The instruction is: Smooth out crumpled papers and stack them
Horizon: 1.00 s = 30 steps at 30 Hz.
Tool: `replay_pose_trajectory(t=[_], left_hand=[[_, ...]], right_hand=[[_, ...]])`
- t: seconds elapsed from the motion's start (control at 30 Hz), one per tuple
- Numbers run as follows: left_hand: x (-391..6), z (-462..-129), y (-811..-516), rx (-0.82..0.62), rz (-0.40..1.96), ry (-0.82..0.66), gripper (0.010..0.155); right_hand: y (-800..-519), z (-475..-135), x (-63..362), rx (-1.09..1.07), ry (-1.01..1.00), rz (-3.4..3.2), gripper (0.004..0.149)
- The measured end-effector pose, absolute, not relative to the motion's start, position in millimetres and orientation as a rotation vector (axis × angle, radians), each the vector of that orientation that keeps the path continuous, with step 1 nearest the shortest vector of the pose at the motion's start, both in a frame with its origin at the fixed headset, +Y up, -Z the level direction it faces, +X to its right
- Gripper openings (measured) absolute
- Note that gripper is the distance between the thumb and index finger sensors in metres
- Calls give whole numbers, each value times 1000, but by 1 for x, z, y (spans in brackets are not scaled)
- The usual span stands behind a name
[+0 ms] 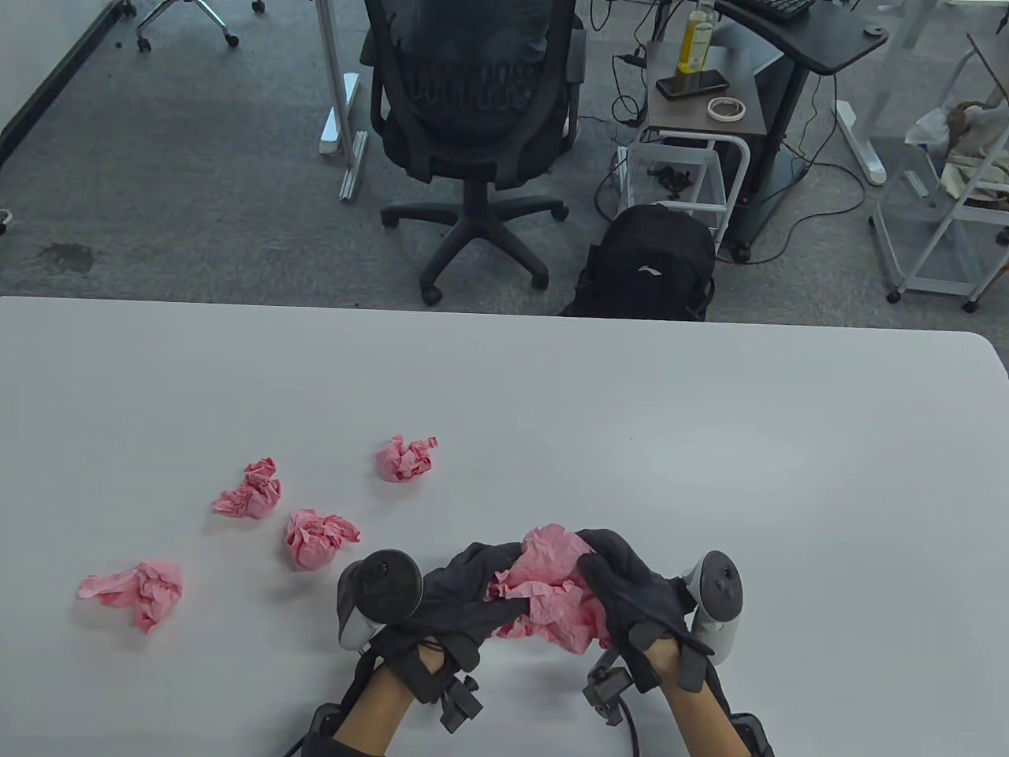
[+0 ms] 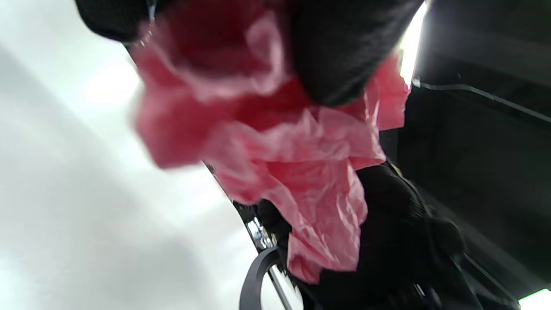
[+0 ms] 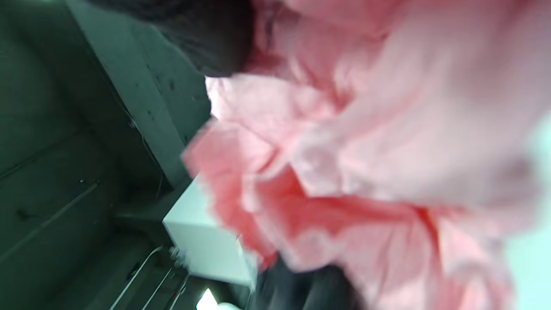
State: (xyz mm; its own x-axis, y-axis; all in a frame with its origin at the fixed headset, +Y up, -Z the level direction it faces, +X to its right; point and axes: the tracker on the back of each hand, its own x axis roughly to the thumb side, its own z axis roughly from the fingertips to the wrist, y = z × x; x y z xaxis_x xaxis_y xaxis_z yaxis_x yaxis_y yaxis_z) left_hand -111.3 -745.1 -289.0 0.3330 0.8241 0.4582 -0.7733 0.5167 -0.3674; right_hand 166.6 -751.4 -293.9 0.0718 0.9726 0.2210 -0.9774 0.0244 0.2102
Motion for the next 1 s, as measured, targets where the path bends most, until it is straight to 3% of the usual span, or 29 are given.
replay_pose_trajectory(t=[0.1, 0.17, 0.23, 0.27, 0.3, 0.33, 0.4, 0.47, 0.67, 0.83, 0.9, 1.0], left_hand=[[-114, -289, -745, -99, 1147, -668, 97], [-110, -290, -743, -127, 1280, -654, 105], [-104, -291, -739, -169, 1229, -669, 108], [-100, -290, -737, -214, 1118, -677, 105], [-99, -290, -737, -213, 1067, -664, 91], [-98, -290, -737, -169, 1010, -643, 70], [-99, -289, -735, -55, 1029, -607, 50], [-106, -285, -733, 23, 1160, -544, 48], [-112, -285, -731, 30, 1254, -566, 47], [-116, -289, -736, -5, 1349, -551, 48], [-118, -288, -738, 3, 1374, -517, 48], [-125, -291, -738, 52, 1297, -468, 47]], right_hand=[[-735, -288, 171, 444, -277, 1810, 39], [-723, -280, 159, 623, -394, 1910, 39], [-716, -270, 149, 698, -464, 1902, 39], [-713, -266, 143, 739, -500, 1892, 39], [-712, -263, 141, 756, -516, 1900, 39], [-709, -260, 137, 777, -532, 1942, 40], [-708, -257, 136, 759, -543, 2061, 51], [-711, -259, 137, 704, -462, 2225, 67], [-722, -275, 152, 437, -280, 2312, 40], [-734, -289, 172, 336, -121, 2026, 44], [-738, -295, 175, 409, -54, 1745, 44], [-737, -296, 181, 320, -95, 1643, 47]])
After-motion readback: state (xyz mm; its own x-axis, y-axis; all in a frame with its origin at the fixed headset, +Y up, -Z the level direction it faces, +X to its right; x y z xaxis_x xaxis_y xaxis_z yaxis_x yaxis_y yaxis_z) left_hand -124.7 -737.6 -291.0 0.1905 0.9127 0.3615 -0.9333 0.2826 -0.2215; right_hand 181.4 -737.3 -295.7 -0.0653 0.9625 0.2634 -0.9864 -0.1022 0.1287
